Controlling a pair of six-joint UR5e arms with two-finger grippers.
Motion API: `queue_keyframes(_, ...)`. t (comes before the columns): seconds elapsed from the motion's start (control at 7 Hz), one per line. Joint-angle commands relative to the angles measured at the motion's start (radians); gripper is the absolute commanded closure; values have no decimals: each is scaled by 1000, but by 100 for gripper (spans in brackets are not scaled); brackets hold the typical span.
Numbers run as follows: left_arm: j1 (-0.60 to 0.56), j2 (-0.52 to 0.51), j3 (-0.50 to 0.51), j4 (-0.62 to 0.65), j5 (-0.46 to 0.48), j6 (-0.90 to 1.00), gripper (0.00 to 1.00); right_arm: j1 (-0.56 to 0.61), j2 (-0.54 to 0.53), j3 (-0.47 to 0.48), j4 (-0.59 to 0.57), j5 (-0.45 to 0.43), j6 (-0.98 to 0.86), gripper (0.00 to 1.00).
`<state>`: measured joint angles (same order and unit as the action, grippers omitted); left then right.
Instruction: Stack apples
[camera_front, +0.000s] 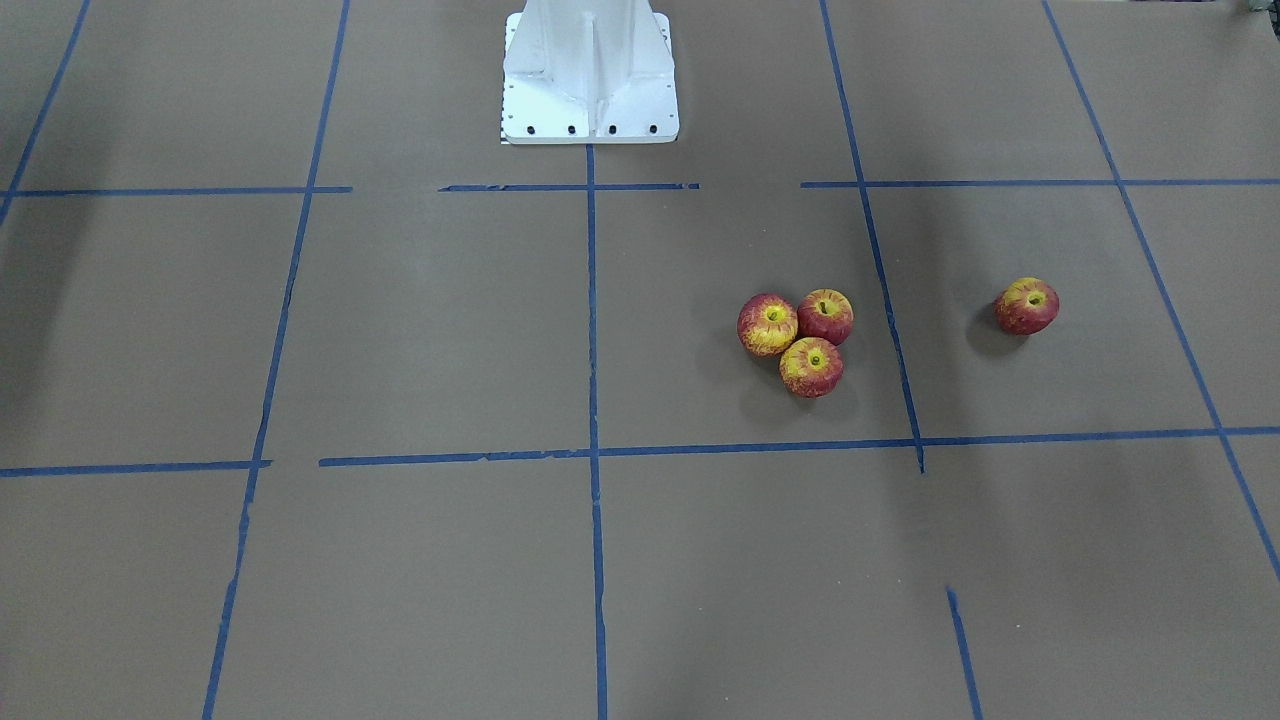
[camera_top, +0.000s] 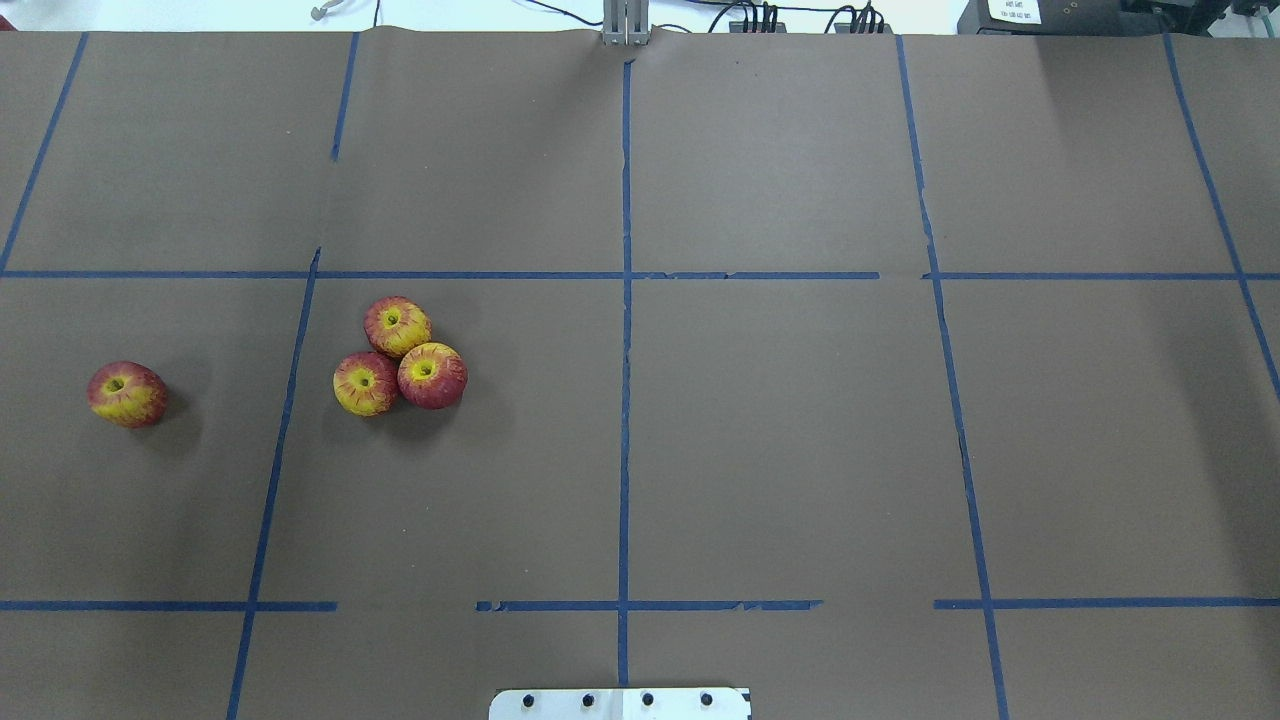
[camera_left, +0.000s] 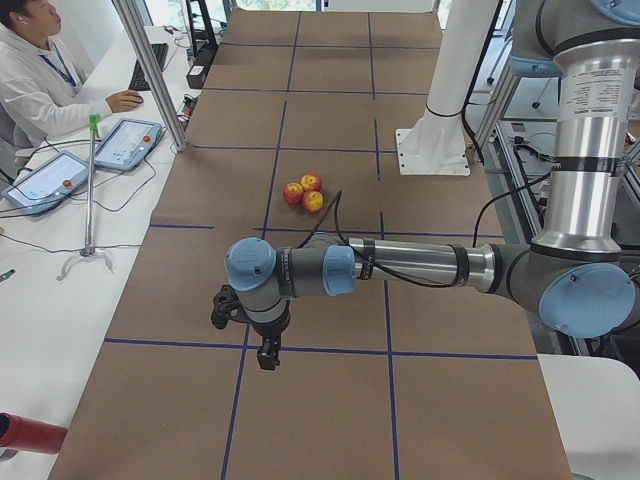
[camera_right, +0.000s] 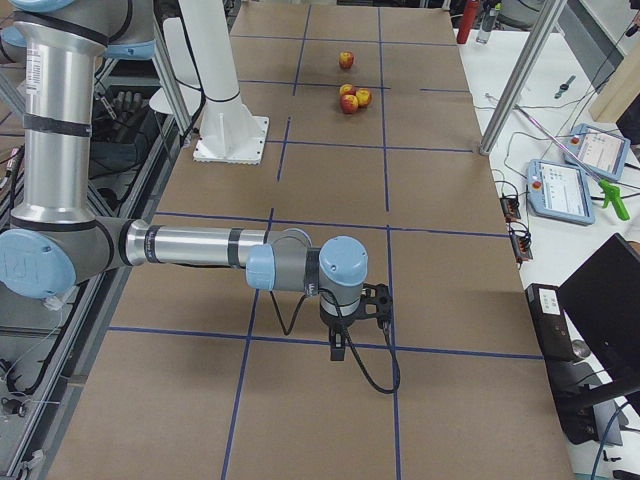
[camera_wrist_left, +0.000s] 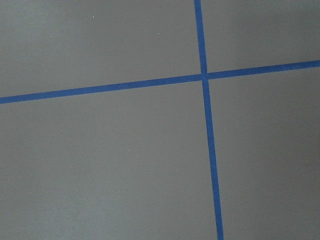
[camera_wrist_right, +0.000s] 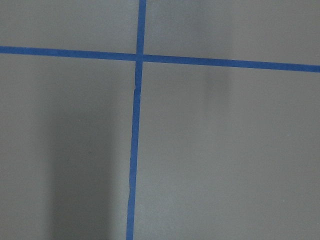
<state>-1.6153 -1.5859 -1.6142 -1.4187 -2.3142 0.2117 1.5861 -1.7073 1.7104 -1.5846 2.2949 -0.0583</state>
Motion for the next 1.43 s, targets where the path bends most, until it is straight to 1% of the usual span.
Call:
queue_keyframes(0.0, 0, 3, 0, 0, 2, 0, 0, 0, 0, 0, 0, 0, 0, 0)
queue_keyframes(0.14, 0, 1, 55, -40, -1, -5, 0, 0, 0, 0, 0, 0, 0, 0)
queue_keyframes(0.29, 0, 6, 82, -92, -1, -8, 0, 0, 0, 0, 0, 0, 0, 0)
queue_keyframes(0.43, 0, 3, 86, -98, -1, -6, 0, 0, 0, 0, 0, 0, 0, 0)
queue_keyframes(0.71, -2, -5, 71, -94, 3, -8, 0, 0, 0, 0, 0, 0, 0, 0)
queue_keyframes(0.86, -2, 6, 27, -91, 1, -11, 0, 0, 0, 0, 0, 0, 0, 0)
queue_keyframes(1.0, 0, 6, 5, -91, -5, -35, 0, 0, 0, 0, 0, 0, 0, 0)
queue_keyframes(1.14, 44, 6, -25, -100, -7, -219, 0, 0, 0, 0, 0, 0, 0, 0)
queue_keyframes(1.29, 133, 6, -48, -109, -8, -306, 0, 0, 0, 0, 0, 0, 0, 0)
